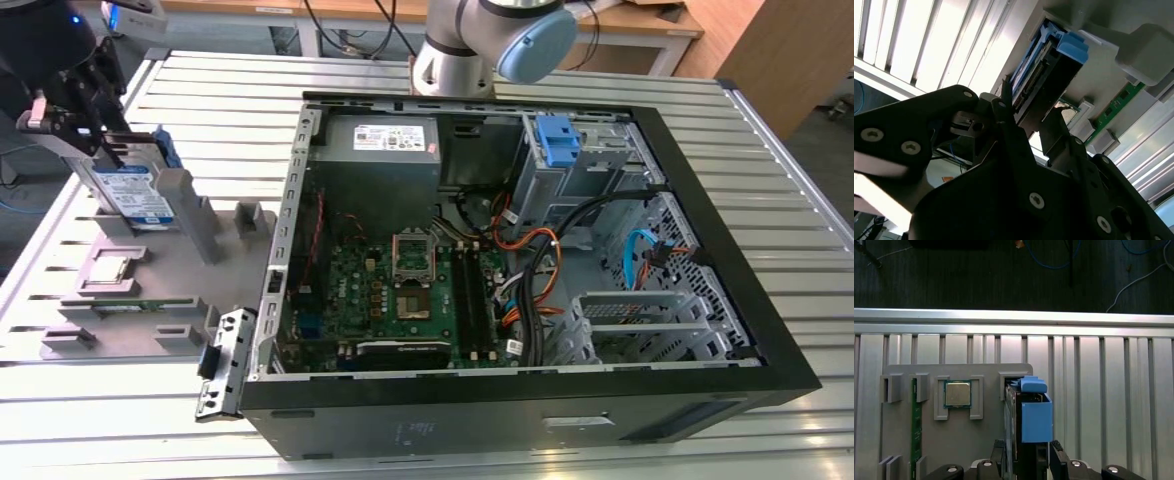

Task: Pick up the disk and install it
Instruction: 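Pick up the disk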

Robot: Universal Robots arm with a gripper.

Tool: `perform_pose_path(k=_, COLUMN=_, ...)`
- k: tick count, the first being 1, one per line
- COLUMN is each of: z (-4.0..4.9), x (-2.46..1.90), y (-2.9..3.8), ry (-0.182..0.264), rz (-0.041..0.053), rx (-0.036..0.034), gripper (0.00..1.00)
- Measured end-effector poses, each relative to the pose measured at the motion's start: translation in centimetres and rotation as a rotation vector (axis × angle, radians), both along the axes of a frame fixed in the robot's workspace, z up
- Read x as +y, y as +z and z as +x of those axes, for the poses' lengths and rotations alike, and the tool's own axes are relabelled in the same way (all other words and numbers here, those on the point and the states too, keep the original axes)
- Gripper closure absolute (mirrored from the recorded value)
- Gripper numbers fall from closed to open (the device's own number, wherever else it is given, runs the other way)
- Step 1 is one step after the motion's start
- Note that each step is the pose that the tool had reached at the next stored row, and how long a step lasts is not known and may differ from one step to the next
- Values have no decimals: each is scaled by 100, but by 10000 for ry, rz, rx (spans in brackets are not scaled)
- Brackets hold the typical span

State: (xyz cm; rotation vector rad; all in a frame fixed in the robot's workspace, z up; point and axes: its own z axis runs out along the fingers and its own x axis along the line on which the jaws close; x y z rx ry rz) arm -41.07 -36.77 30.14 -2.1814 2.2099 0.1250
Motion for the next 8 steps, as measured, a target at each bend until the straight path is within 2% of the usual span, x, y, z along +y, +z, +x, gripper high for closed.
perform_pose_path(k=8, z=0, x=-5, y=0, ry=0, rz=0, rx=0, gripper=52)
